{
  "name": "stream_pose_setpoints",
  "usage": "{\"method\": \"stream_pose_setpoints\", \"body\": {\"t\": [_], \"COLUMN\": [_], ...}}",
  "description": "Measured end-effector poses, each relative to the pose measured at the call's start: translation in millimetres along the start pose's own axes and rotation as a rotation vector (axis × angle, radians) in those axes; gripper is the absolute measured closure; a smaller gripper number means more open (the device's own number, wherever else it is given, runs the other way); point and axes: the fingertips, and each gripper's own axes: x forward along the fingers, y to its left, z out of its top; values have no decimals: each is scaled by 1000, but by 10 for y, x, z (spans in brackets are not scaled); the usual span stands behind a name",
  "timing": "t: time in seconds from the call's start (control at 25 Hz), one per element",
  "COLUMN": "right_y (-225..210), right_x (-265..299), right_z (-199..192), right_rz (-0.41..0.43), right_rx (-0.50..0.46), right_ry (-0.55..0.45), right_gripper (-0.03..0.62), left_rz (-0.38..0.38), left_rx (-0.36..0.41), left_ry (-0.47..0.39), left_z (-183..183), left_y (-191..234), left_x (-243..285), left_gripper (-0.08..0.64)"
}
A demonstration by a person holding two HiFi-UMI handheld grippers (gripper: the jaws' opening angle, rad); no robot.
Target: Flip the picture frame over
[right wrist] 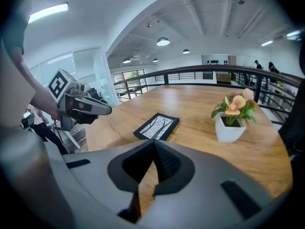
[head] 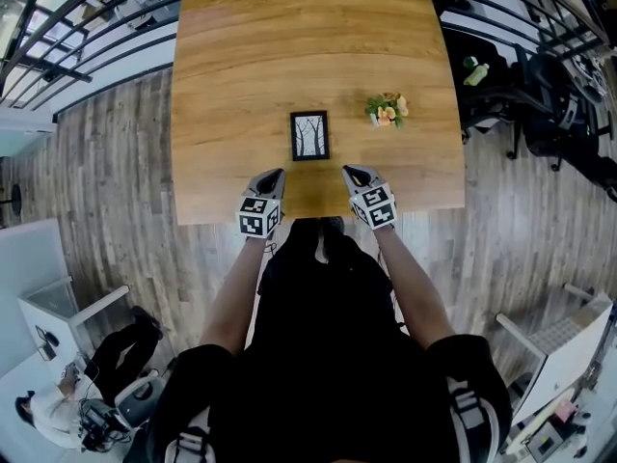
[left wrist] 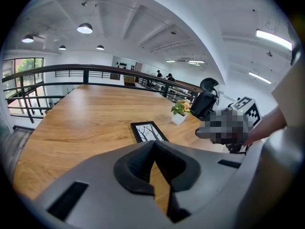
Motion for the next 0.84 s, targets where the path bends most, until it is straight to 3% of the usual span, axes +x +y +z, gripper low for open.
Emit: {"method": "stream_pose_setpoints", "body": {"t": [0.84], "right_y": [138], "right_x": [-382], "right_z": [-363], "right_rz": [13], "right_rx": [-14], "right_ry": [4], "right_gripper": [584], "left_rz": [56], "left_rx": [-19], "left_ry": [-9], "left_z": [-294], "left_y": [-319], "left_x": [-359], "left_gripper": [538]}}
